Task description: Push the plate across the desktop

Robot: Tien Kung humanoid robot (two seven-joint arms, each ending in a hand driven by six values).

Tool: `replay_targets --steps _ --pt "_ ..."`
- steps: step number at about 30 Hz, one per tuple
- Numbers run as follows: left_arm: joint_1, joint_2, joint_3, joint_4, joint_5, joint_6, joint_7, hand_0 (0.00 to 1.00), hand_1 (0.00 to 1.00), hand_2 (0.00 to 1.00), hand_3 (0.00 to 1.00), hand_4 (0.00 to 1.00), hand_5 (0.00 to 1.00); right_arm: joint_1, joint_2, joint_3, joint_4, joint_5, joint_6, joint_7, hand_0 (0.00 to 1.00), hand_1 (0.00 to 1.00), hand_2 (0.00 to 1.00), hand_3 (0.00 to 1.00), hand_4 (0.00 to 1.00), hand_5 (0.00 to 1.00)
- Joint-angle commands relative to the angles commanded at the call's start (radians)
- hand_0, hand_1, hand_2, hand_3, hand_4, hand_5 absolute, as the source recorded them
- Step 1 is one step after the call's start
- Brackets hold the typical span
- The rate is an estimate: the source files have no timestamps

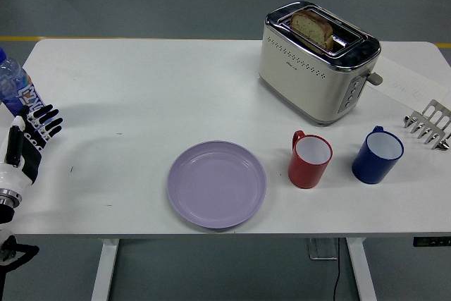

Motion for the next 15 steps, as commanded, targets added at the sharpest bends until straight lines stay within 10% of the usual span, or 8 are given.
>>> replay_targets --steps 15 --pt "0.011 0.003 -0.008 -0.003 0.001 0.006 -0.003 0.797 0.767 0.755 0.702 0.584 0.998 0.001 0.000 -0.001 -0.001 -0.002 0.000 -0.002 0.569 0.476 0.622 0.629 0.405 0.590"
